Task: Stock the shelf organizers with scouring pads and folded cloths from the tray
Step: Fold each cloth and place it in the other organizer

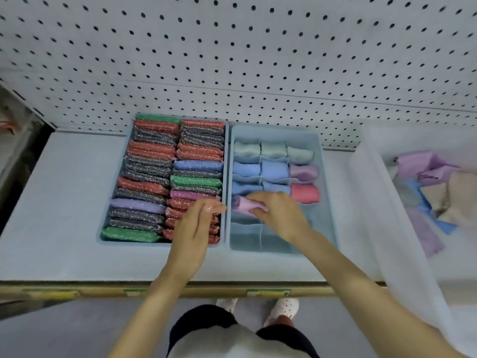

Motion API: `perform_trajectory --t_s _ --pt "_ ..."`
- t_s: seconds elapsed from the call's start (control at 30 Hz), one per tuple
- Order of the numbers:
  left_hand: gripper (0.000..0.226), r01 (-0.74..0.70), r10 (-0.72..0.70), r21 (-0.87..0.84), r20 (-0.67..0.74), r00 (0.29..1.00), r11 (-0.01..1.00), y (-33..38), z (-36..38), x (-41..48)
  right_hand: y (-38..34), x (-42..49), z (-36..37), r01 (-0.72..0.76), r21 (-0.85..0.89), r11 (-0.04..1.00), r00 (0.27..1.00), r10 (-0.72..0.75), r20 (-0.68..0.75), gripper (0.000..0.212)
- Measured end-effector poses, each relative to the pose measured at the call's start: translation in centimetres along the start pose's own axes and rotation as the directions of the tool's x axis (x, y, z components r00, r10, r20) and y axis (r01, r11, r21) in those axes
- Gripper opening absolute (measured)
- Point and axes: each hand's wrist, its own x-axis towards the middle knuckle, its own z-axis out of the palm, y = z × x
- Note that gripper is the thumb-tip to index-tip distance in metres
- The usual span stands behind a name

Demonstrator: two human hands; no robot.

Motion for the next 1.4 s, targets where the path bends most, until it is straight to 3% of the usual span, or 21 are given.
perform_trajectory --t_s 0.13,0.4,0.47,0.57,0.73,0.8,0.93,1.03,1.13,1.27,1.4 --pt "0.048 -0.008 0.008 0.021 0.024 1.0 1.0 -0.3 -0.1 0.0 -0.3 0.5 0.9 0.173 -0.224 0.959 0.984 -0.18 -0.013 0.021" --pt "0.046 -0.033 0.033 -0.005 -0.004 0.999 0.999 -0.7 0.0 0.1 -1.4 1.1 2.6 0.188 -0.539 0.821 0.974 -0.085 0.21 0.017" --pt "0.043 -0.032 0.032 -0.011 -0.006 0.999 0.999 -0.7 0.1 0.1 -1.0 1.0 2.3 0.217 -0.441 0.871 0.959 -0.107 0.262 0.012" --pt "0.043 0.0 0.0 -0.009 -0.006 1.0 1.0 -0.9 0.1 0.1 -1.1 0.8 0.7 0.13 -0.184 0.974 0.931 -0.056 0.36 0.032" --pt "0.038 0.016 -0.016 -0.011 -0.016 1.0 1.0 -0.5 0.1 0.1 -1.4 0.7 0.4 0.023 -0.064 0.998 0.877 0.01 0.48 0.04" --pt "0.038 0.022 -0.021 0.011 -0.059 0.998 1.0 -0.1 0.2 0.2 -1.4 0.4 -0.1 -0.03 0.049 0.998 0.904 0.006 0.427 0.038" --pt "0.04 -0.076 0.08 0.029 -0.167 0.983 0.997 2.7 1.5 1.2 -1.1 -1.7 -3.3 -0.093 0.465 0.88 0.995 0.073 0.062 0.025" --pt "0.039 -0.107 0.105 -0.021 -0.079 0.991 0.994 6.2 5.1 2.1 1.5 -4.6 -6.8 -0.097 0.648 0.756 0.976 0.2 -0.088 0.017" --pt "0.042 -0.09 0.094 -0.057 0.064 0.994 0.994 9.2 11.0 2.2 5.6 -8.3 -10.4 -0.068 0.737 0.673 0.917 0.333 -0.22 0.026" --pt "0.052 -0.154 0.166 -0.086 0.147 0.975 0.984 12.6 19.4 0.4 12.5 -13.1 -14.6 -0.105 0.794 0.598 0.819 0.506 -0.273 0.019" --pt "0.046 -0.161 0.164 -0.035 0.223 0.961 0.986 14.5 25.6 -0.4 21.2 -16.3 -15.6 -0.417 0.653 0.632 0.774 0.624 -0.11 0.017"
